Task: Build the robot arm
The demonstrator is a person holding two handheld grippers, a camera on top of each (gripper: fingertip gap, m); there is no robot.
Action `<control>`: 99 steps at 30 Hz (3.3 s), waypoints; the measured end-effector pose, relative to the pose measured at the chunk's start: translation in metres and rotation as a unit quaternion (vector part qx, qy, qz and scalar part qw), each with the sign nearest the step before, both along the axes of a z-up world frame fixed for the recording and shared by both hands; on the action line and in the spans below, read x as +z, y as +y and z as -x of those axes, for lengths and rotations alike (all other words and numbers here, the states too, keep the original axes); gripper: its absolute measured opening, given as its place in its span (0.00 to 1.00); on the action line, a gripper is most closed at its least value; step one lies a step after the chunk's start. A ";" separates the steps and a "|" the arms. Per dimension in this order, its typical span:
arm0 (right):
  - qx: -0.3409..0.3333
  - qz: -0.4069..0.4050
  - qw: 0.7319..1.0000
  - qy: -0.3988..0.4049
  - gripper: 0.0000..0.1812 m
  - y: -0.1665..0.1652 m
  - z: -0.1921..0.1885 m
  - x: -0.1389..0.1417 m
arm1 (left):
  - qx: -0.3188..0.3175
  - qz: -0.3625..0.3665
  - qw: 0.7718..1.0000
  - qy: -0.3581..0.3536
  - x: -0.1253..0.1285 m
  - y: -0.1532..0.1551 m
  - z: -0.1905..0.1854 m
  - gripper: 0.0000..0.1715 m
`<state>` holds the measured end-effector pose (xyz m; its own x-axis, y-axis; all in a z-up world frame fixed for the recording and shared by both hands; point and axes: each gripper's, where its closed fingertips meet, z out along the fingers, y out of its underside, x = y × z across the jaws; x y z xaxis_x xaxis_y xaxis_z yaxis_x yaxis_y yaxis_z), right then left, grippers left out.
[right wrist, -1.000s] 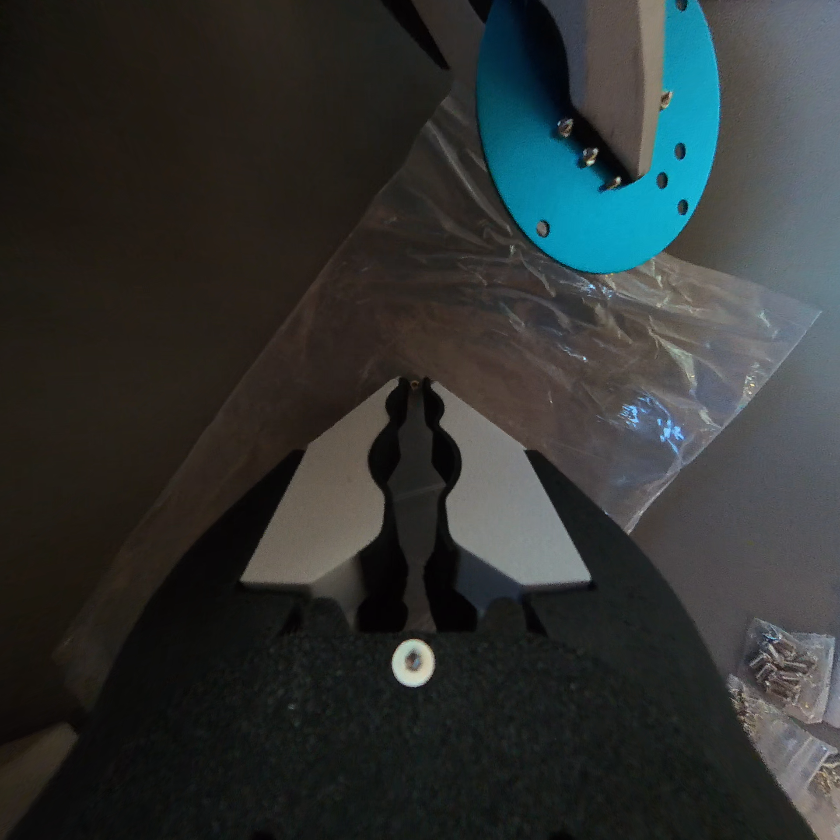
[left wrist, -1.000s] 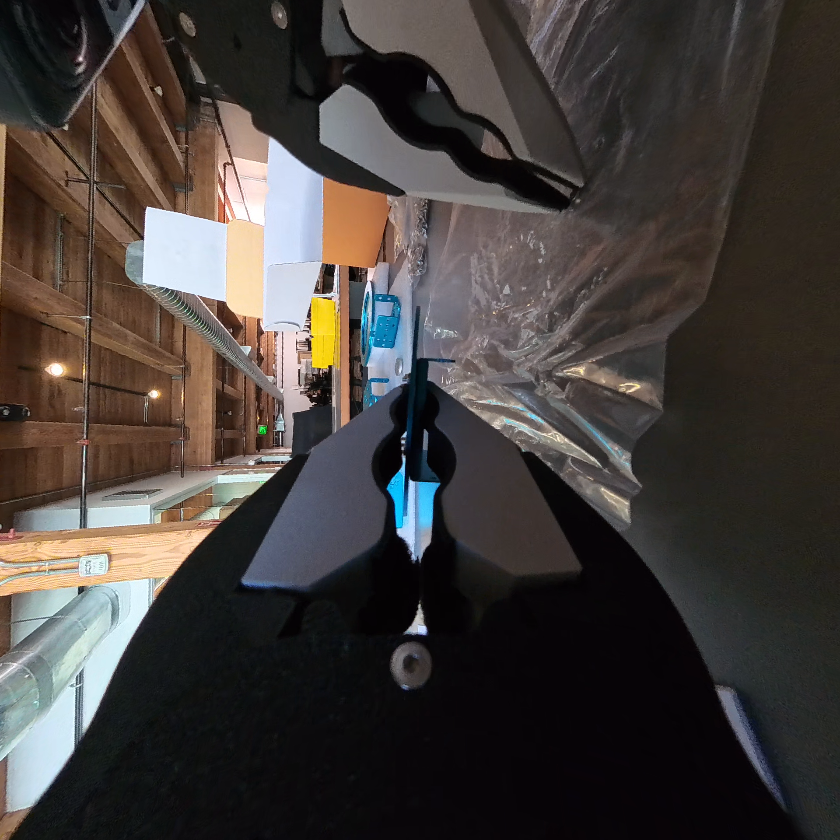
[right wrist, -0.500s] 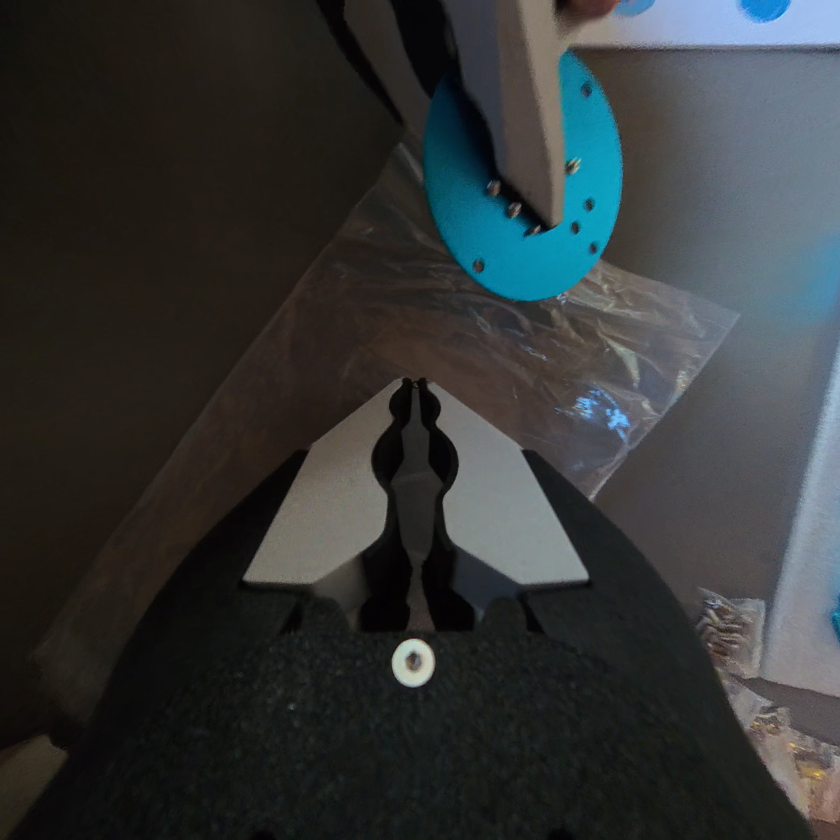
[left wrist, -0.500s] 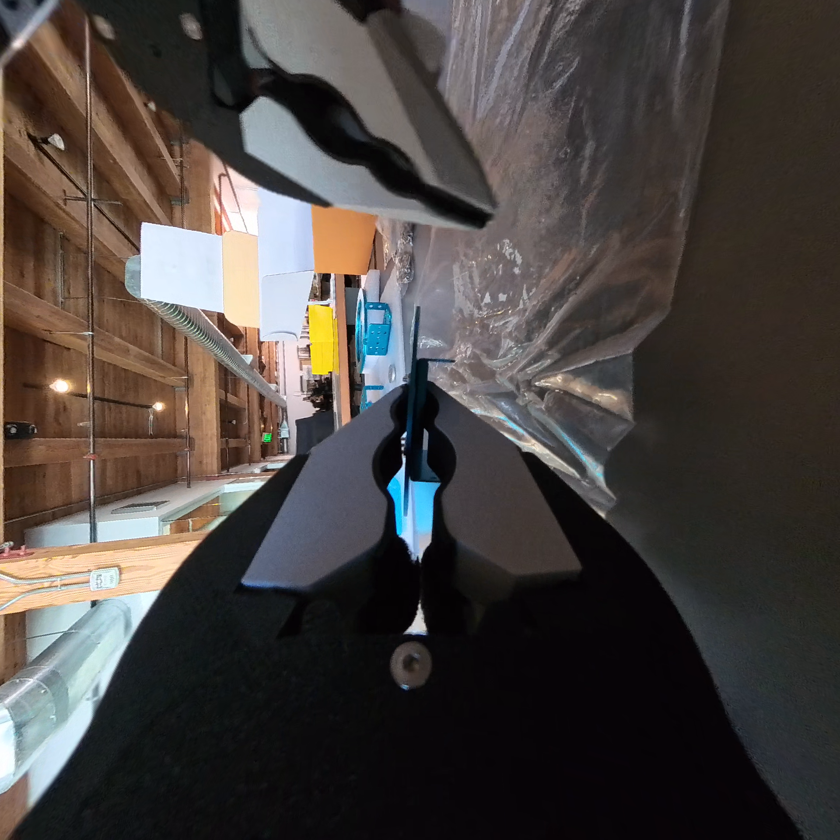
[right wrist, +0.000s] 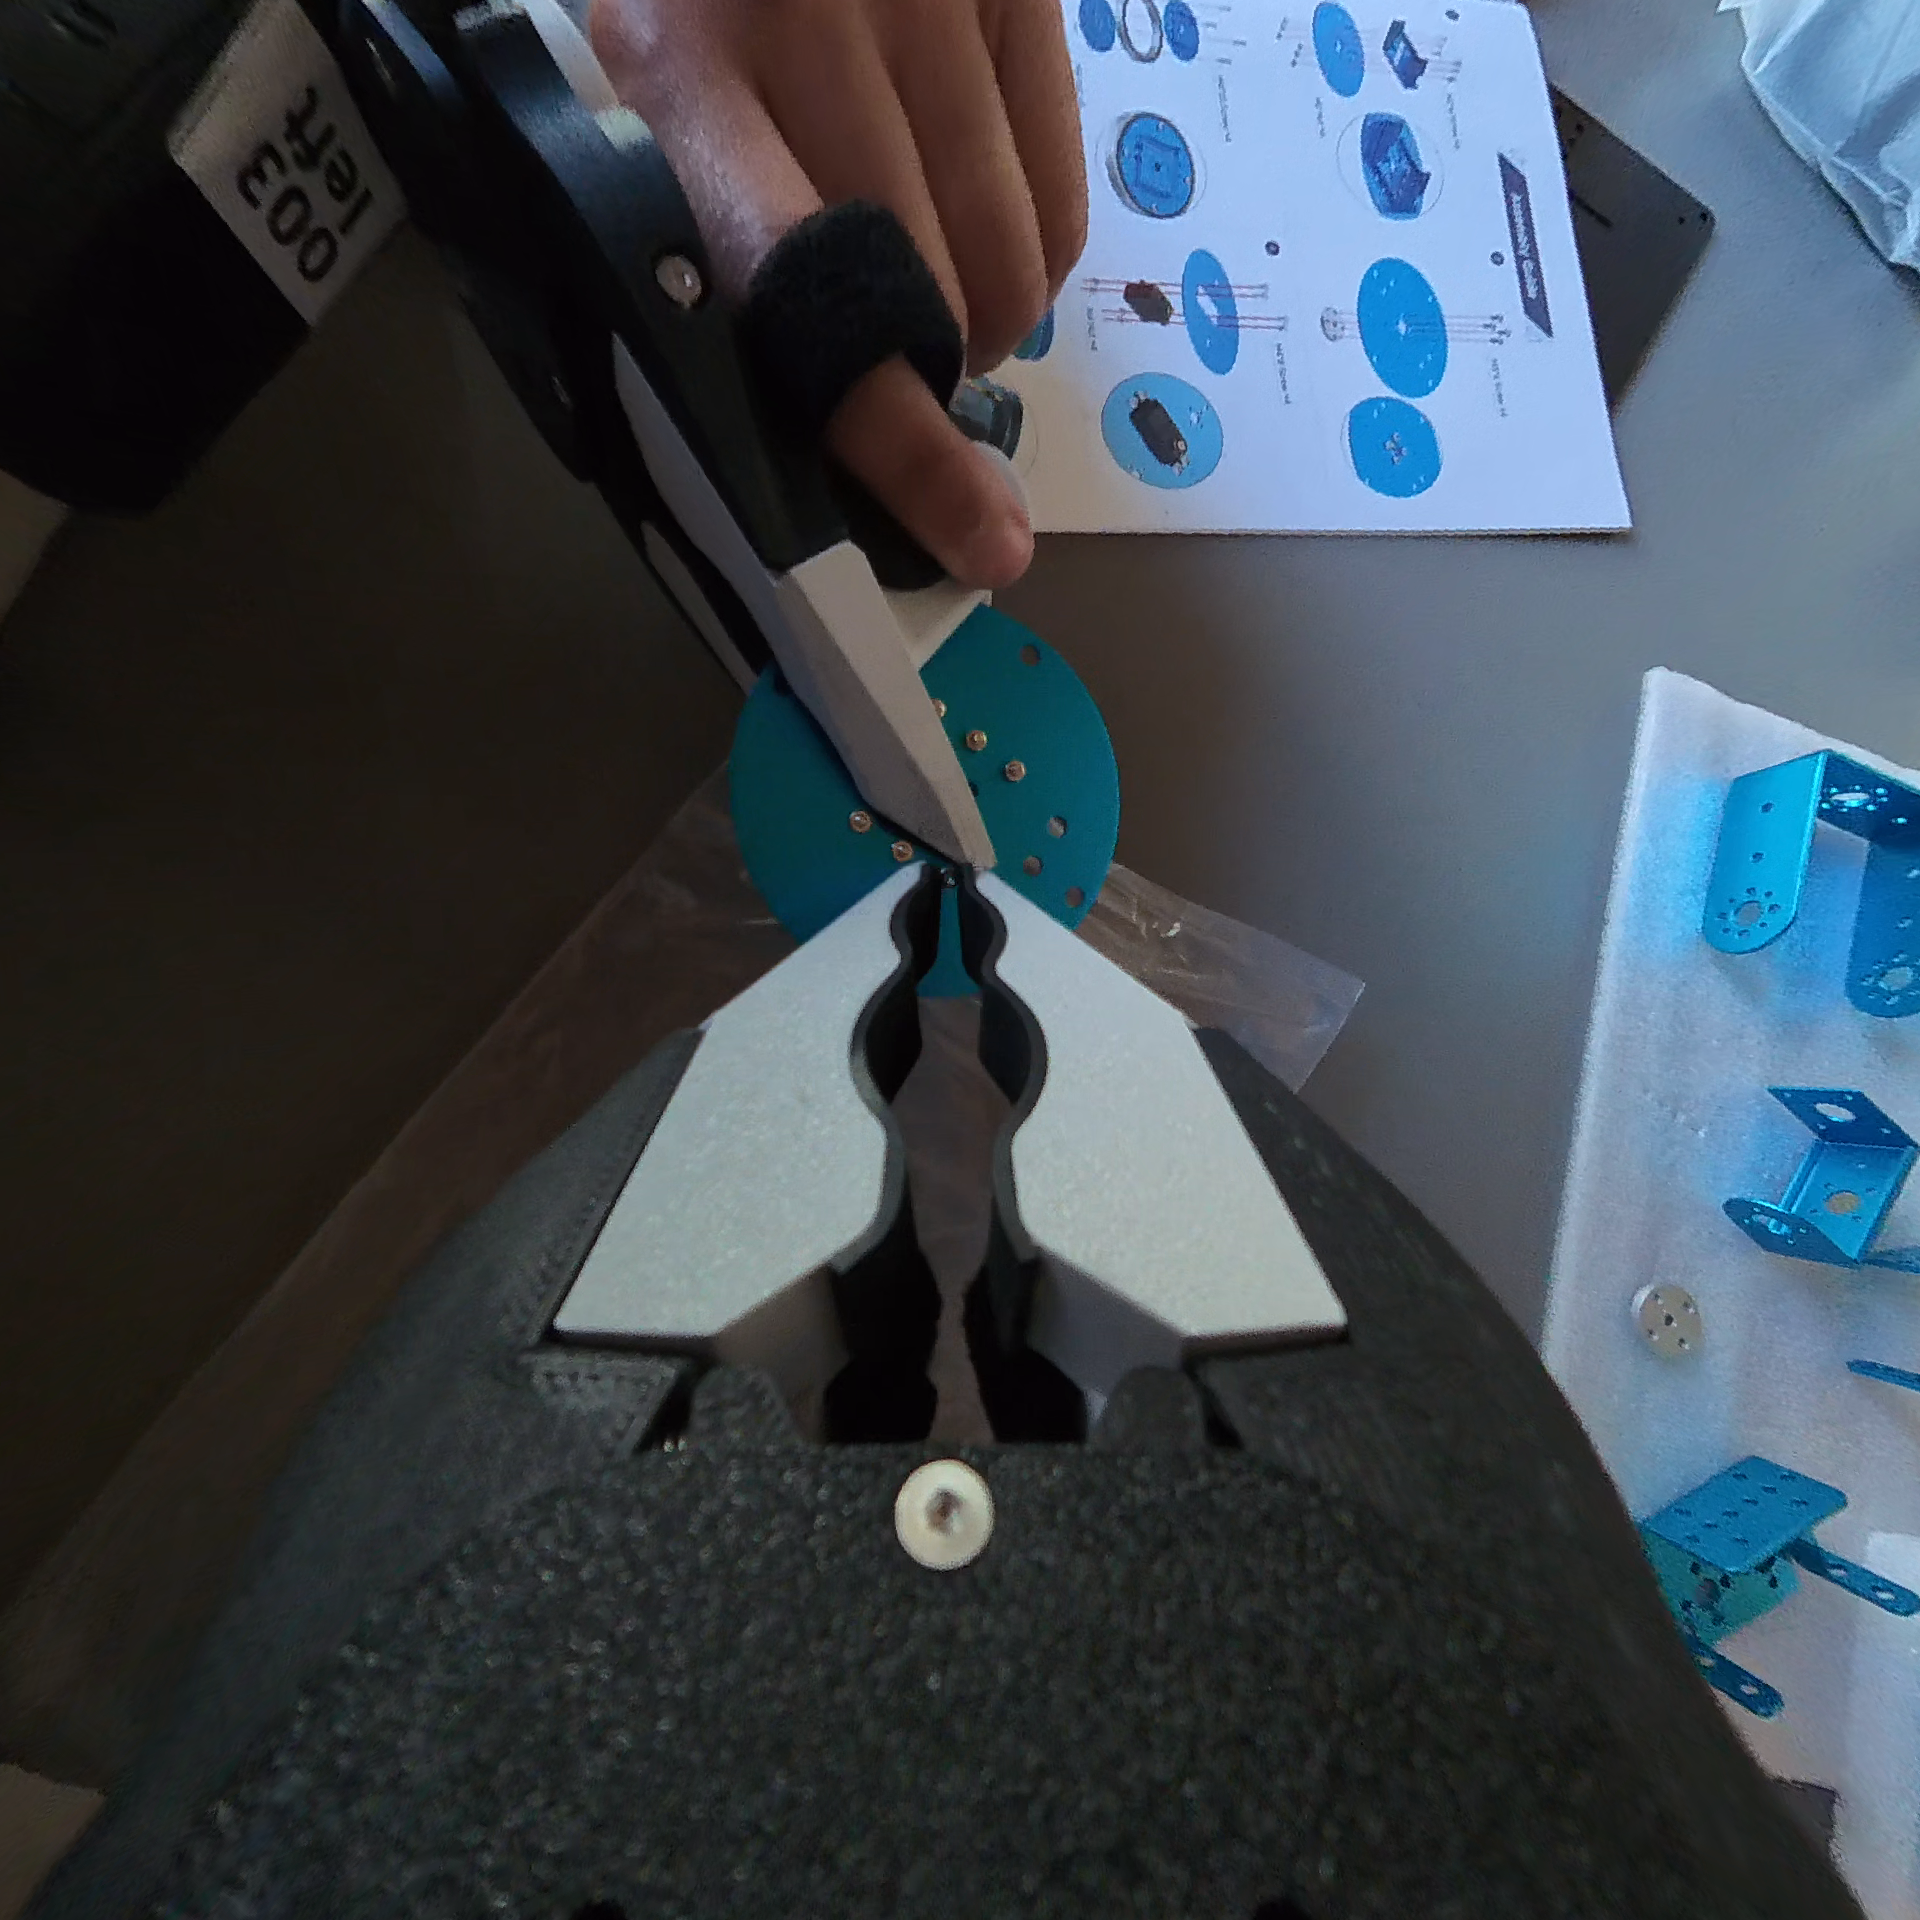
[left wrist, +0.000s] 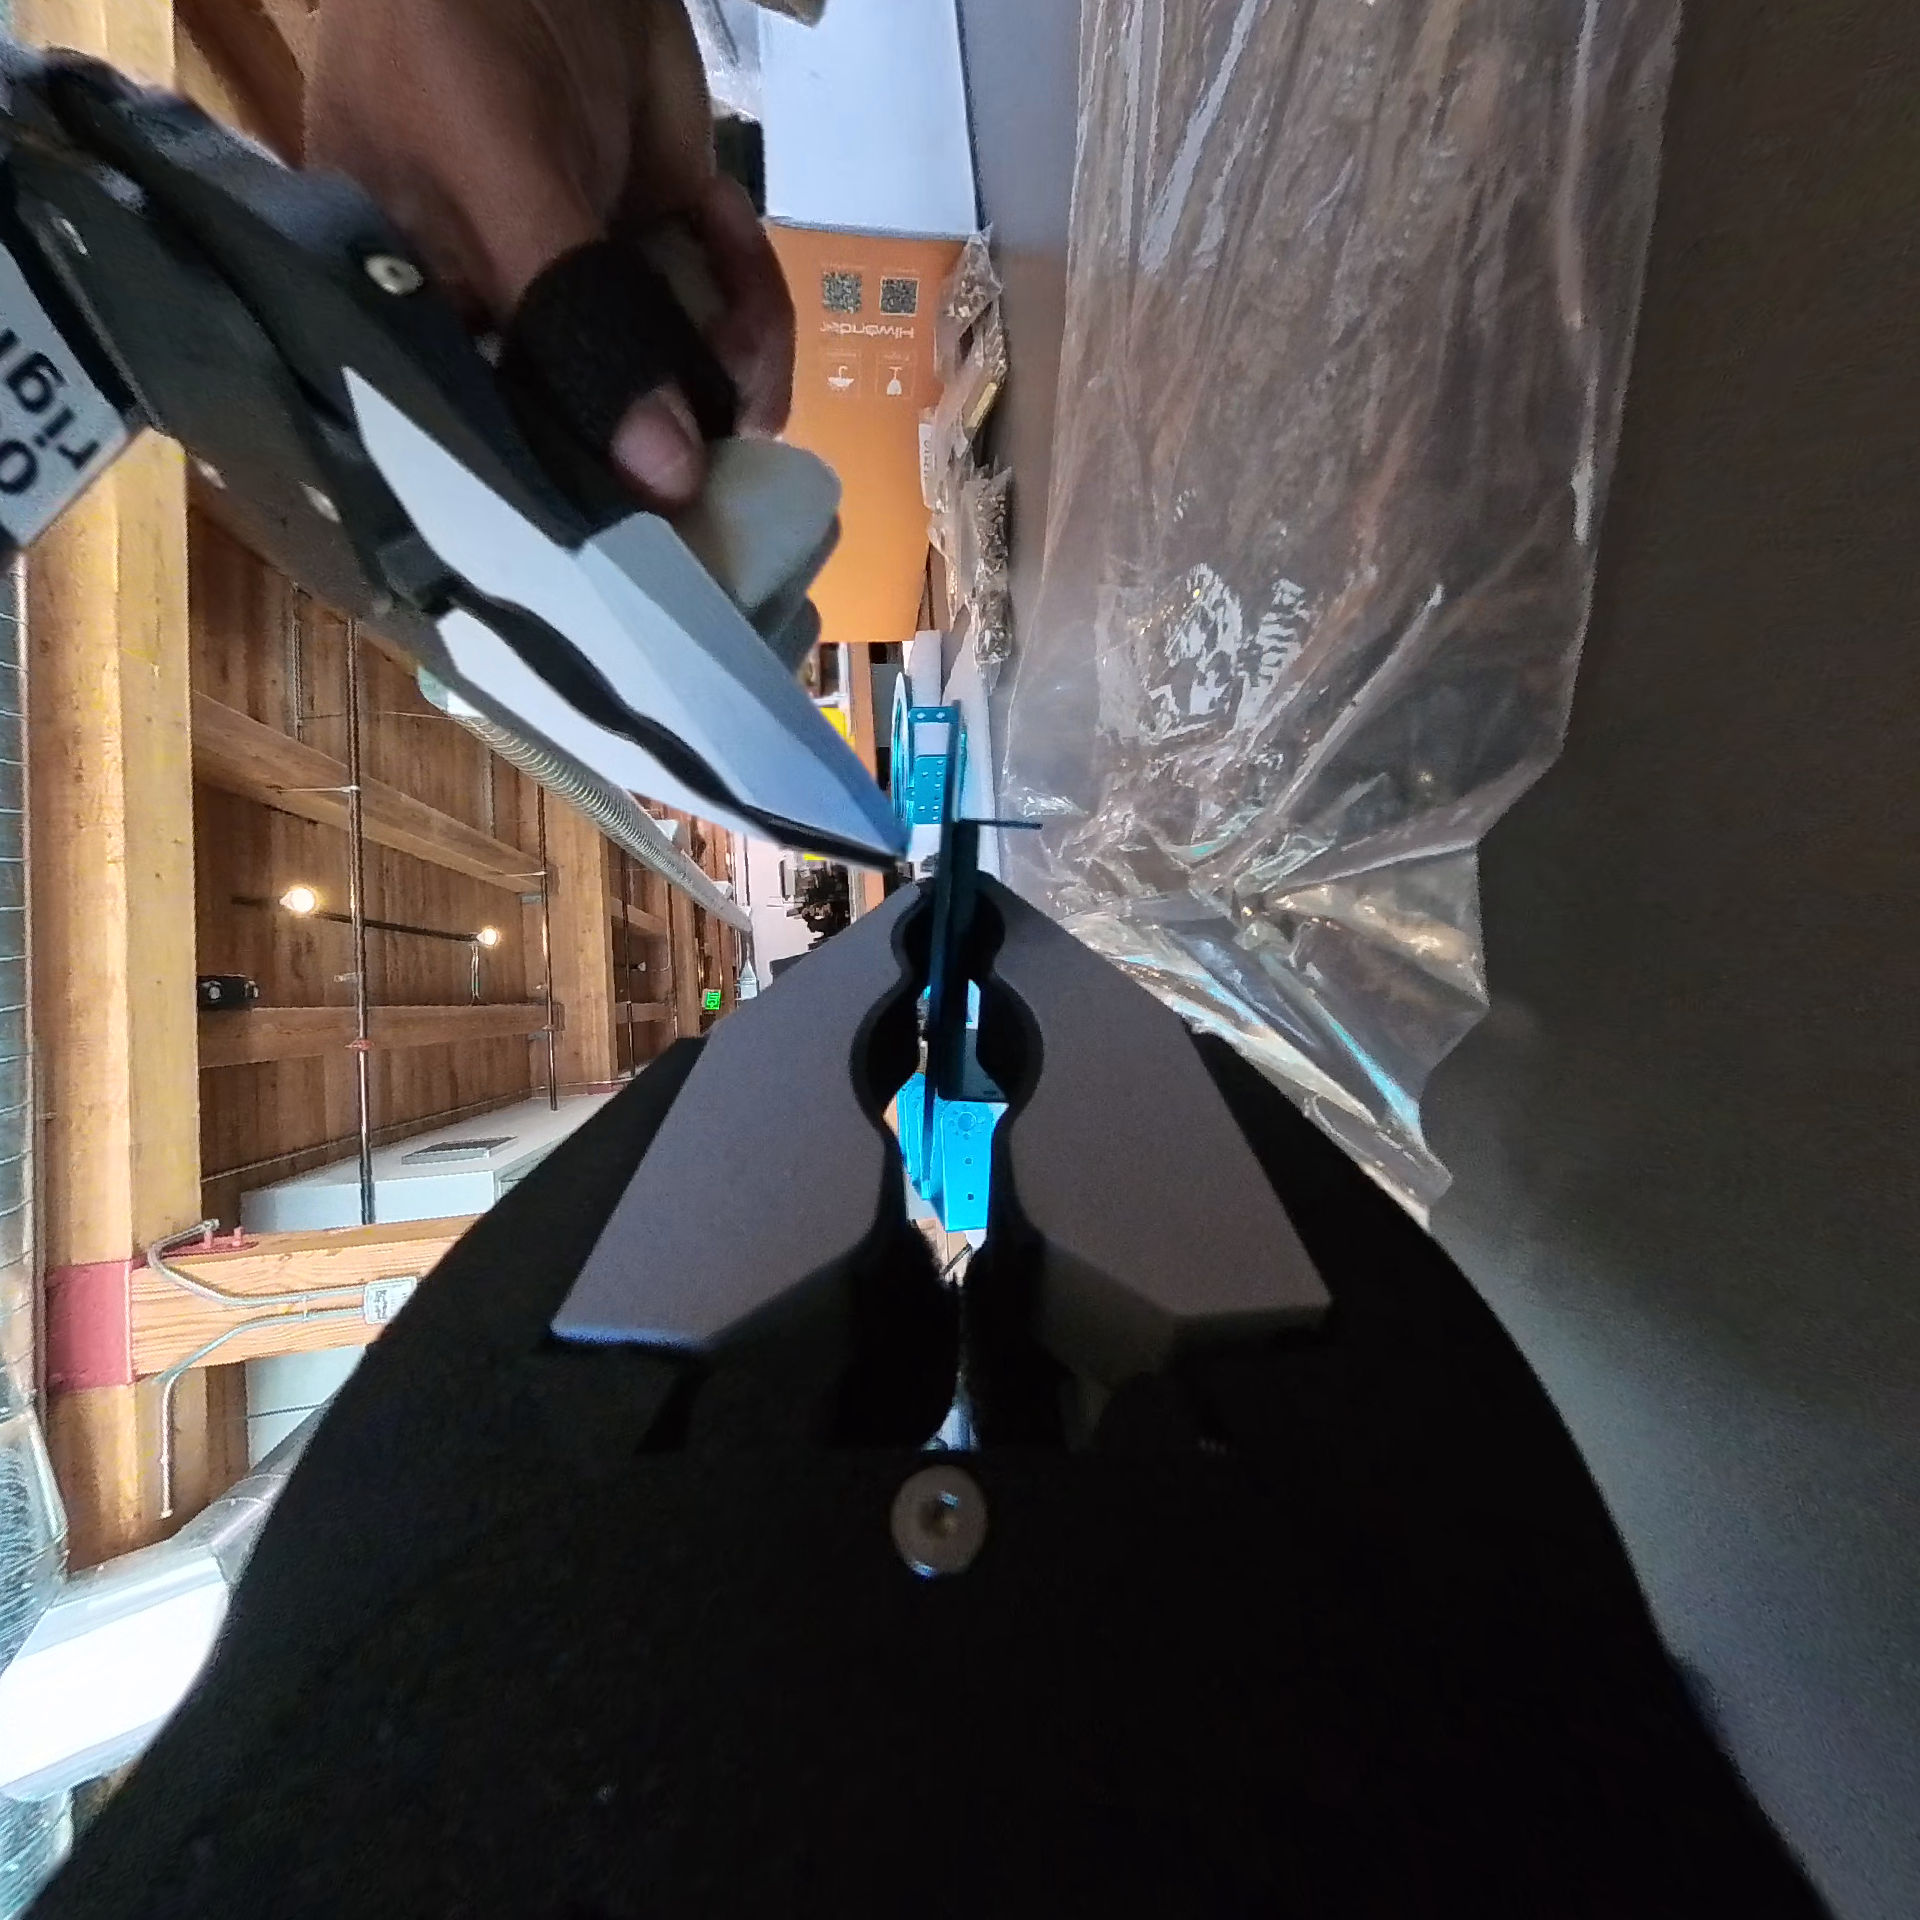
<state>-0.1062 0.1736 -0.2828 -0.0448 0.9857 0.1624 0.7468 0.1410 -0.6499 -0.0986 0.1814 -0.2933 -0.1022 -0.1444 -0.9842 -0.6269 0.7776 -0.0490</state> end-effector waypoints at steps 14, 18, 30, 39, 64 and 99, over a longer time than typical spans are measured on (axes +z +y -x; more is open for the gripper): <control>-0.004 0.010 1.000 -0.019 0.01 0.000 0.001 -0.008 | 0.001 0.000 1.000 0.006 -0.003 0.000 0.000 0.01; -0.017 0.021 0.999 -0.030 0.01 0.002 0.000 -0.010 | 0.006 -0.006 1.000 0.010 -0.004 0.002 -0.001 0.01; -0.066 0.055 0.995 -0.051 0.02 0.007 0.000 -0.013 | 0.020 -0.005 1.000 0.008 -0.004 0.007 0.001 0.01; -0.062 0.035 0.996 -0.054 0.01 0.008 0.000 -0.011 | 0.024 0.000 1.000 0.008 -0.005 0.009 0.001 0.01; -0.051 0.033 0.998 -0.033 0.05 0.008 0.001 -0.007 | 0.024 -0.002 1.000 -0.002 -0.001 0.009 0.002 0.01; -0.061 0.091 0.990 -0.093 0.05 -0.035 -0.083 -0.054 | 0.024 -0.010 1.000 -0.003 0.001 0.010 0.004 0.01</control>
<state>-0.0230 0.1388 -0.3364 0.0633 0.9978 -0.0177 0.8606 -0.0636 -0.5053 -0.1026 0.1909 -0.2924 -0.0907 -0.1300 -0.9873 -0.6628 0.7479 -0.0376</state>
